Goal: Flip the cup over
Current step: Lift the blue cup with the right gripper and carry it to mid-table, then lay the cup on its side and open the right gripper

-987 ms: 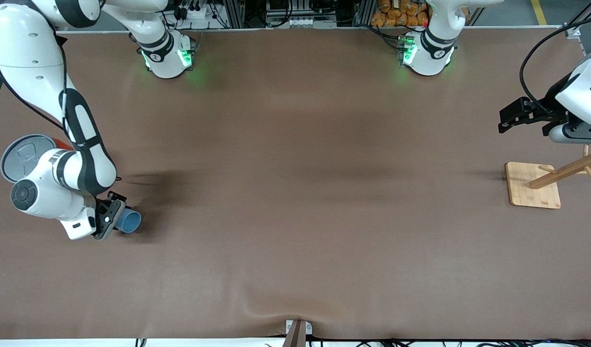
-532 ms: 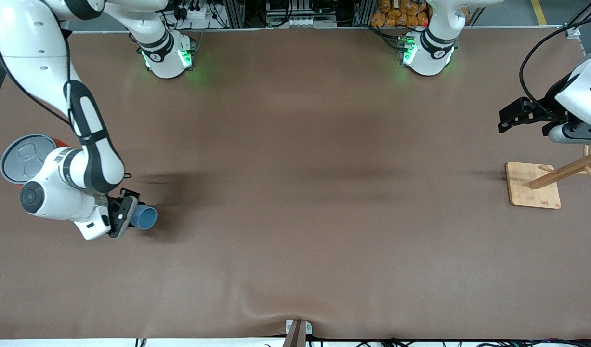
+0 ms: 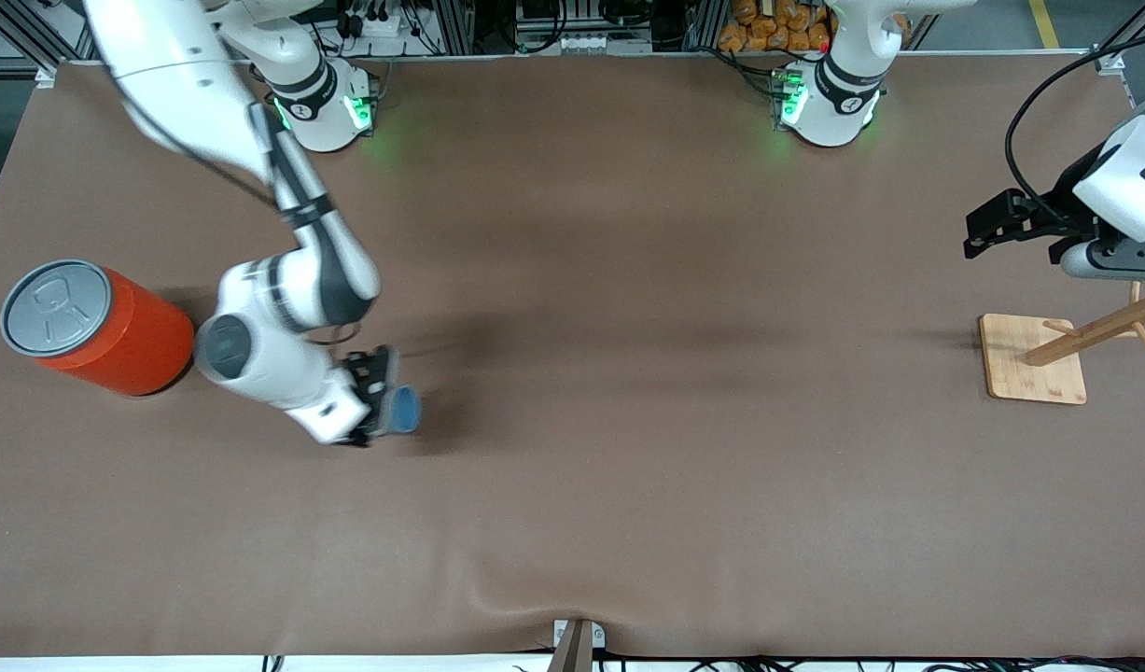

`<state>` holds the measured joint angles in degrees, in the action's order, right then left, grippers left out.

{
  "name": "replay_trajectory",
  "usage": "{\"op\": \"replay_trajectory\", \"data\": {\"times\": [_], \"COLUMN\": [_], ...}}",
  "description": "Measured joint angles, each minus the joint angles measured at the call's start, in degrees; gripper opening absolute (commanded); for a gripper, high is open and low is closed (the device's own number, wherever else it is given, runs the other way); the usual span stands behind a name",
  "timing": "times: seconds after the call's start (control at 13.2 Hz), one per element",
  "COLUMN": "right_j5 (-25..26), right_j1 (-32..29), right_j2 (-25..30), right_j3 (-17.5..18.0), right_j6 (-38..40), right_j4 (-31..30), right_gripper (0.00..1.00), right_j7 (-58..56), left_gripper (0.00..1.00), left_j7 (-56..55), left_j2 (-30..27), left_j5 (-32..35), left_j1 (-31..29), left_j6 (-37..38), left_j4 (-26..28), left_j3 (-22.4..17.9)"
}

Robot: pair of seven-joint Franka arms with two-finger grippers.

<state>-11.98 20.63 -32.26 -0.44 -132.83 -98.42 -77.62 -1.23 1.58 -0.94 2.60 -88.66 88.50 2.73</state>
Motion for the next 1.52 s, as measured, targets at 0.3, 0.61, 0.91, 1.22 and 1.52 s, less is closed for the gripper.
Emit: {"op": "replay_trajectory", "data": {"times": [0.3,0.61,0.91,1.22,1.52], "right_j5": [-0.01,-0.01,-0.01,-0.01,0.06], "right_j1": [12.58,17.58,17.66,17.66,17.61], "right_j2": [-2.54,-5.69,-6.72,-5.88,2.14], "right_j3": [-0.07,-0.29,-0.36,-0.78,-4.34], "right_j6": [-3.8,-5.51,-5.5,0.59,12.95], "right_j4": [-0.07,0.78,0.81,2.69,4.34], "right_gripper": [0.45,0.84,1.0,1.0,1.0], "right_j7": [4.96,10.17,12.09,15.02,26.1], "left_gripper": [1.0,1.0,1.0,1.0,1.0], "left_j7": [0.0,0.0,0.0,0.0,0.04], "left_j2": [0.19,0.21,0.27,0.45,0.7], "left_j5": [0.0,0.0,-0.36,-0.58,-1.77], "left_j1": [0.01,0.01,0.02,0.02,0.01], "left_j6": [0.0,0.0,0.0,0.0,0.0], "left_j4": [0.0,0.0,0.01,0.02,0.07], "left_j3": [0.02,0.03,0.03,0.03,0.02]}}
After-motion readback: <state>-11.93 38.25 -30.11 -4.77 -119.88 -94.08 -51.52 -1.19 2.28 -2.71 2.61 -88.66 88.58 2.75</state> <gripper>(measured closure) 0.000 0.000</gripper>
